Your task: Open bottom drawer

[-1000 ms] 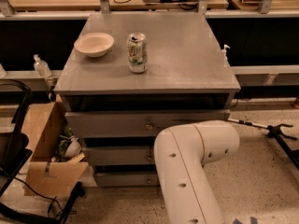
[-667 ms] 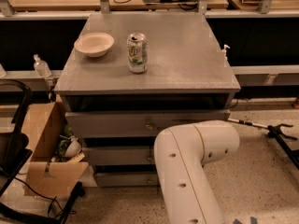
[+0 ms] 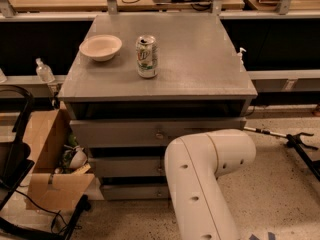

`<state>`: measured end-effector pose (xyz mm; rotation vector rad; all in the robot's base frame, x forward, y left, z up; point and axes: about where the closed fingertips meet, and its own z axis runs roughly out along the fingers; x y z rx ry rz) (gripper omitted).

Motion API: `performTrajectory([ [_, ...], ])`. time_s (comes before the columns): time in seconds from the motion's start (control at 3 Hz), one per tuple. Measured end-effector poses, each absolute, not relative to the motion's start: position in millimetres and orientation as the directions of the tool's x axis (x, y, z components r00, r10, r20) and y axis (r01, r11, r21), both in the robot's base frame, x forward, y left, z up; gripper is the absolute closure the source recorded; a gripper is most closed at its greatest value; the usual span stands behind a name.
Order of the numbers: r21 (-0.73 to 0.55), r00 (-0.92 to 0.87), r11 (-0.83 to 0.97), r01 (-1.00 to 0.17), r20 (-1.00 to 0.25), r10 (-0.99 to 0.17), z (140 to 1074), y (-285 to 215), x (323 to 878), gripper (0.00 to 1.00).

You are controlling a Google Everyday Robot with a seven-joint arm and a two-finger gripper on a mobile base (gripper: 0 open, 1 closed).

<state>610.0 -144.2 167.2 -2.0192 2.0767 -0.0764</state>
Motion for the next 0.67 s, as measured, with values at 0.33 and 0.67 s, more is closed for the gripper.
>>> performTrajectory([
  [0.33,-0.205,-0.014,0.042,-0.978,-0.137,-0.991,167.3,-144.2,610.0,0.0],
  [0.67,-0.185,-0.017,0.038,-0.982,-0.116,-0.993,174.1,-148.4,601.4,0.19],
])
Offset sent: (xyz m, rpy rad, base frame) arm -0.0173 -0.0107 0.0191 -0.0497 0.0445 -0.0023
